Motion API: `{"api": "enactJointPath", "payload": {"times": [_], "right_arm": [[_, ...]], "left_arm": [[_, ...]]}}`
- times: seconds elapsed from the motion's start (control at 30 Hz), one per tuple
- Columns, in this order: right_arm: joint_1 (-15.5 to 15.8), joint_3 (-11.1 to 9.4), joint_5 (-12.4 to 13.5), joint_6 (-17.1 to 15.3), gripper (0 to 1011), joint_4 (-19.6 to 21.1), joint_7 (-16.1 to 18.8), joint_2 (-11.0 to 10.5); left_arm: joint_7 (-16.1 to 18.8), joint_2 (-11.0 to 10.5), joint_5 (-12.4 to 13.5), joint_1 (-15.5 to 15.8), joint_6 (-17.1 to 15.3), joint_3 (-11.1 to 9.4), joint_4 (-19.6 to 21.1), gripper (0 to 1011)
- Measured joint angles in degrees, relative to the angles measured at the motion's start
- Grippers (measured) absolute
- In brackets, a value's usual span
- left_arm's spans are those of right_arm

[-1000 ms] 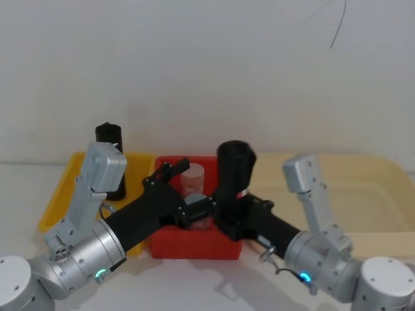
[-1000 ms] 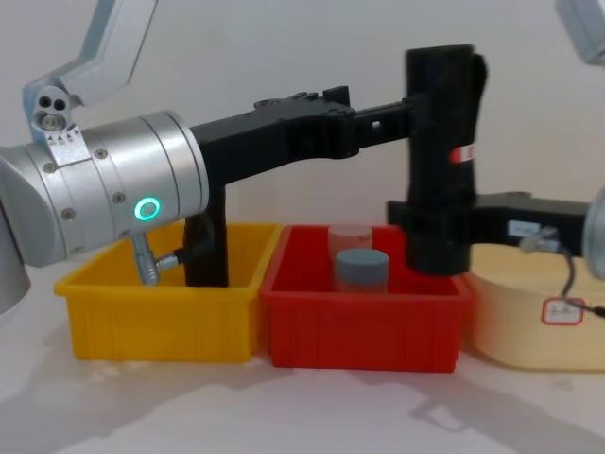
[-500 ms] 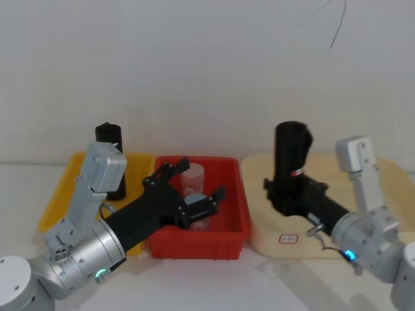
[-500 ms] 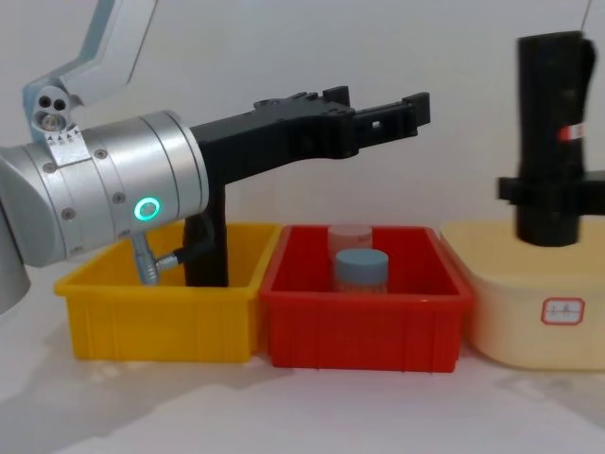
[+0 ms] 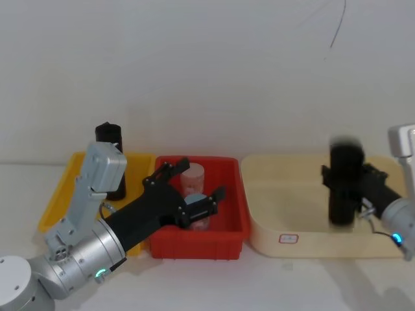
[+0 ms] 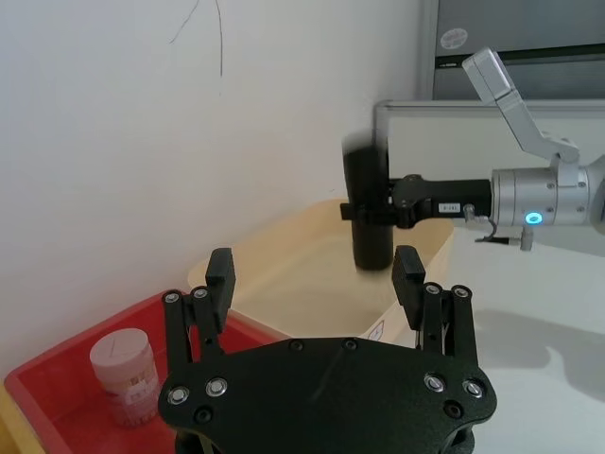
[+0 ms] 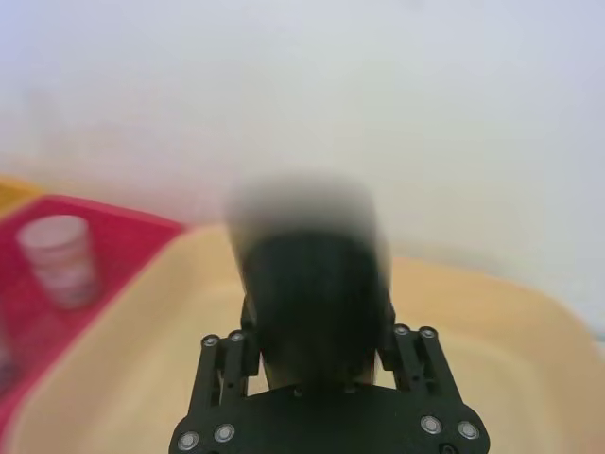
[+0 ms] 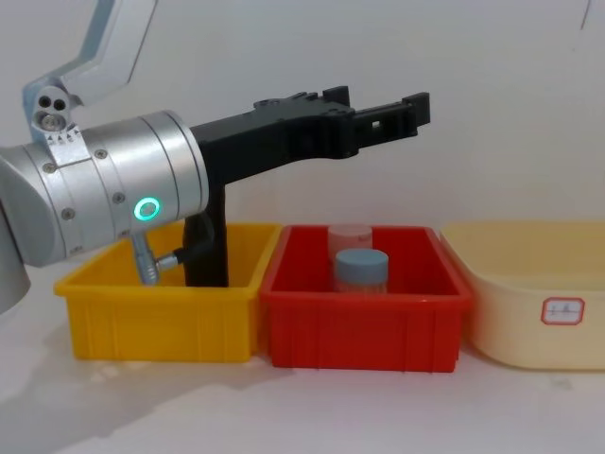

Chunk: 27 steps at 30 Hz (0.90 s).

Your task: Pick up the garbage bag with the one hand and transfer it to the other hand.

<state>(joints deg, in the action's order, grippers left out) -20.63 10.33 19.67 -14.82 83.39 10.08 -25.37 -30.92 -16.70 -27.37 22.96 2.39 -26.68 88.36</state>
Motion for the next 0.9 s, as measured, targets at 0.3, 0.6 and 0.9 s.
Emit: {"api": "enactJointPath", "payload": {"times": [0.3, 0.6, 0.9], "right_arm": [[-1.3, -1.4, -2.1, -1.0, 914, -1.8, -1.9, -1.6], [-2.5, -1.0, -3.6, -2.0, 1001, -1.4, -1.8, -2.2], [-3.6, 0.5, -4.8, -1.9, 1002, 0.2, -0.2, -2.0]], "left_arm": [[0.0, 0.0, 0.0, 0.0, 0.0, 0.0, 0.0, 1002], [1.6, -0.1, -0.1, -0.6, 0.6, 0.8, 0.2, 1002], [5.3, -0.3, 0.4, -2.1, 1.7, 3.0, 0.6, 1001]]}}
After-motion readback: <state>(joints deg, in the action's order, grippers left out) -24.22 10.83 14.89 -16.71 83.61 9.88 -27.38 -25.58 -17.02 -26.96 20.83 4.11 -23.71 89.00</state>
